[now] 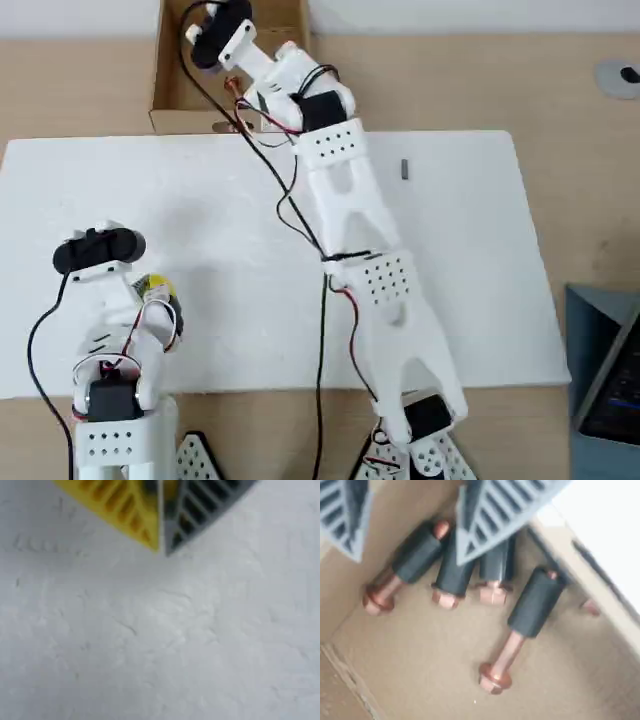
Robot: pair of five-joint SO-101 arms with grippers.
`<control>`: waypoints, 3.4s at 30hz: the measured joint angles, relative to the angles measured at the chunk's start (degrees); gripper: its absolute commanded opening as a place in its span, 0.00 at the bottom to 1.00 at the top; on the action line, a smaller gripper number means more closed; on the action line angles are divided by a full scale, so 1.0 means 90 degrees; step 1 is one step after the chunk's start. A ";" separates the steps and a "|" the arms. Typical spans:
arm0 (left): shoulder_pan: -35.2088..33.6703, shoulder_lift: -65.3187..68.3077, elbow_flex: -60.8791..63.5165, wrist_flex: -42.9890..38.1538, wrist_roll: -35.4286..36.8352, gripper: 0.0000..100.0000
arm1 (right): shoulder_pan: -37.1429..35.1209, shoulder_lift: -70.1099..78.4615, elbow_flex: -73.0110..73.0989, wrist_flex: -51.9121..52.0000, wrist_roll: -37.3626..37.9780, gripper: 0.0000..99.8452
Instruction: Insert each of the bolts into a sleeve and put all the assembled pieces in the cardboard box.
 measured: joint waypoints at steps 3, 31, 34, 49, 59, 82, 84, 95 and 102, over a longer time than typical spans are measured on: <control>0.0000 0.0000 0.0000 0.0000 0.0000 0.00 | 0.0000 0.0000 -0.0674 0.0615 0.0000 0.15; 0.0000 0.0000 0.0000 0.0000 0.0000 0.00 | 0.0195 -0.2950 -0.1016 0.4327 -0.1387 0.15; 0.0000 0.0000 0.0000 0.0000 0.0000 0.00 | 0.0381 -0.3380 -0.1026 0.4337 -0.1543 0.15; 0.0000 0.0000 0.0000 0.0000 0.0000 0.00 | 0.1387 -0.8225 0.4513 0.4337 -0.1748 0.15; 0.0000 0.0000 0.0000 0.0000 0.0000 0.00 | 0.1895 -1.0696 0.9270 0.3438 -0.1748 0.05; 0.0000 0.0000 0.0000 0.0000 0.0000 0.00 | 0.1954 -1.5140 1.5726 0.1289 -0.2549 0.01; 0.0000 0.0000 0.0000 0.0000 0.0000 0.00 | 0.1954 -1.5531 1.6264 0.1026 -0.2549 0.01; 0.0000 0.0000 0.0000 0.0000 0.0000 0.00 | 0.1954 -1.7387 1.8676 0.0010 -0.2549 0.01; 0.0000 0.0000 0.0000 0.0000 0.0000 0.00 | 0.1944 -1.8530 1.9858 -0.0274 -0.2549 0.01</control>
